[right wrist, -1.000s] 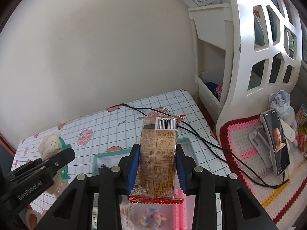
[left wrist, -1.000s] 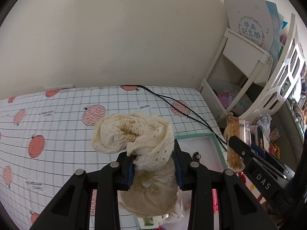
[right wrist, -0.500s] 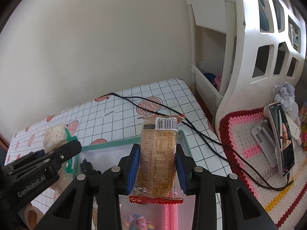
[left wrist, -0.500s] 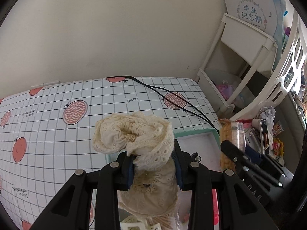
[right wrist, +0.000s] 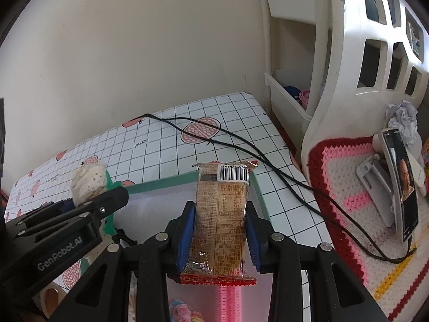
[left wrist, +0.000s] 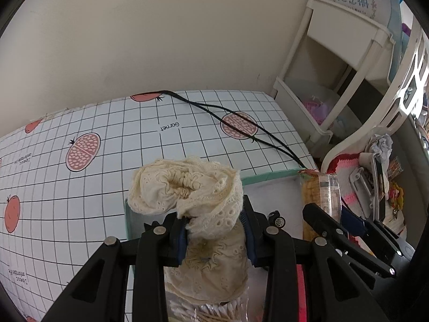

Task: Organize objects
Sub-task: 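Lift and carry the snack packet over the tray with the right tool while the left tool carries the scrunchie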

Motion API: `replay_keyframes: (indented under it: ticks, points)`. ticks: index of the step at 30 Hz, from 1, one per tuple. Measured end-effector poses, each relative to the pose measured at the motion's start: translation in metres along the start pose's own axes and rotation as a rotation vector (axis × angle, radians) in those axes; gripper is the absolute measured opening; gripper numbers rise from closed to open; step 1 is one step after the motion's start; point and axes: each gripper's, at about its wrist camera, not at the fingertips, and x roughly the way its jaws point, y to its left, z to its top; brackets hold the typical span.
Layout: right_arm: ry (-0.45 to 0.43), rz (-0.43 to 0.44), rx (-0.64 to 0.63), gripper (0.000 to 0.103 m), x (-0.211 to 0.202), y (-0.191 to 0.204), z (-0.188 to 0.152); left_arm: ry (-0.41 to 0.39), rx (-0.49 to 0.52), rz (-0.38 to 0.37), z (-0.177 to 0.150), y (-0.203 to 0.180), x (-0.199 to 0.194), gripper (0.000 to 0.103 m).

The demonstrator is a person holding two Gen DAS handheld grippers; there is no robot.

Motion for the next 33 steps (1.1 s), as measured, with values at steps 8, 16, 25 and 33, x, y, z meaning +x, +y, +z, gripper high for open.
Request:
replay_keyframes:
  ticks: [8, 16, 25, 33]
  points:
    - [0.022, 0.005, -0.004, 0.038, 0.010, 0.000, -0.007, 0.030, 0.003, 0.009, -0.003, -0.001, 0.014, 0.036]
    - [0.042, 0.000, -0.011, 0.038, 0.018, 0.001, -0.013, 0.044, 0.001, 0.021, -0.004, 0.002, 0.022, 0.036]
    - [0.066, 0.003, -0.011, 0.038, 0.025, 0.003, -0.016, 0.073, 0.003, 0.037, -0.005, 0.003, 0.031, 0.037]
    - [0.064, 0.002, 0.007, 0.038, 0.027, 0.000, -0.016, 0.121, 0.013, 0.059, -0.004, 0.001, 0.040, 0.037]
